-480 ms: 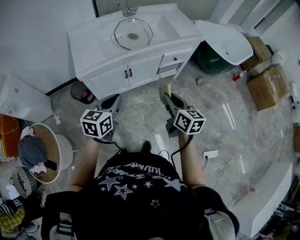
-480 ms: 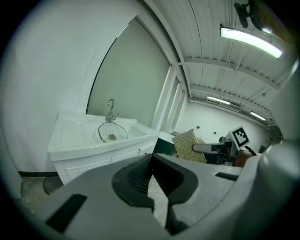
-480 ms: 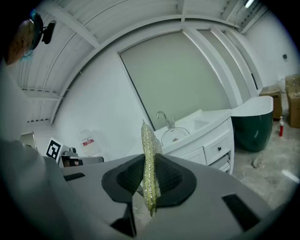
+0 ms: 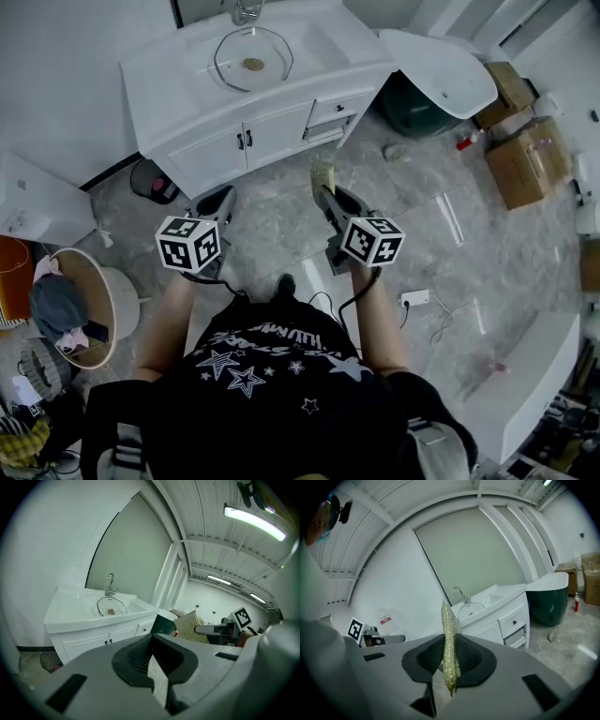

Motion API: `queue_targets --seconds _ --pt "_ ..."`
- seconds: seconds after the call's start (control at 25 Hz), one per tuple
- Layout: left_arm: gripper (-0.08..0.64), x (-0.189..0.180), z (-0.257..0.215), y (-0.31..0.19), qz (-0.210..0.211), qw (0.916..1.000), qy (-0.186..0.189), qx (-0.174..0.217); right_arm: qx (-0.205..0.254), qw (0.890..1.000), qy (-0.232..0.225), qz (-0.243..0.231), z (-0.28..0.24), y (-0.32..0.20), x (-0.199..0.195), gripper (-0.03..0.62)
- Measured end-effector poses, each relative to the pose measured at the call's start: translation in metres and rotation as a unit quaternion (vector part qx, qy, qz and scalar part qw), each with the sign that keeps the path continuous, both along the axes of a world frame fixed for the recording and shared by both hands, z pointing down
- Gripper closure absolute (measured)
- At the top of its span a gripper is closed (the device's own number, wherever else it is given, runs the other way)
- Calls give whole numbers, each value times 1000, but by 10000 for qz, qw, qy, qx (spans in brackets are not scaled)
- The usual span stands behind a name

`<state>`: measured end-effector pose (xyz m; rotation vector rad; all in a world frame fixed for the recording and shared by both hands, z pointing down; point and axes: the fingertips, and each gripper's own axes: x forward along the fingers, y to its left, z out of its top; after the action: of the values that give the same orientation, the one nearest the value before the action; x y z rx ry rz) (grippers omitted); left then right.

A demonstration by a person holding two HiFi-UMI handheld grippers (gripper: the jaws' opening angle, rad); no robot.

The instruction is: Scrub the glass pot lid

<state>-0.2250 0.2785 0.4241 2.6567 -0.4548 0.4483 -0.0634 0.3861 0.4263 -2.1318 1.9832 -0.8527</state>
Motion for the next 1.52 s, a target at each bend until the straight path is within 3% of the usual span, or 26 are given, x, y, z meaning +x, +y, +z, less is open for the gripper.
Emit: queue_targets --seconds 0.2,0.56,0.88,1.28,1.52 --pt "551 9 9 5 -126 9998 7 -162 33 9998 -180 -55 6 6 8 527" --pt "551 42 3 6 -504 9987 43 36 106 9988 -223 -428 14 12 44 526" --pt "552 34 5 0 -875 9961 -54 40 118 9968 -436 -665 22 -2 51 525" --pt "551 37 13 -38 -1026 9947 -25 -67 -50 9959 -552 -712 39 -39 59 525" --pt "551 64 29 -91 -956 9952 -6 -212 -217 9966 -520 -597 50 -86 87 525"
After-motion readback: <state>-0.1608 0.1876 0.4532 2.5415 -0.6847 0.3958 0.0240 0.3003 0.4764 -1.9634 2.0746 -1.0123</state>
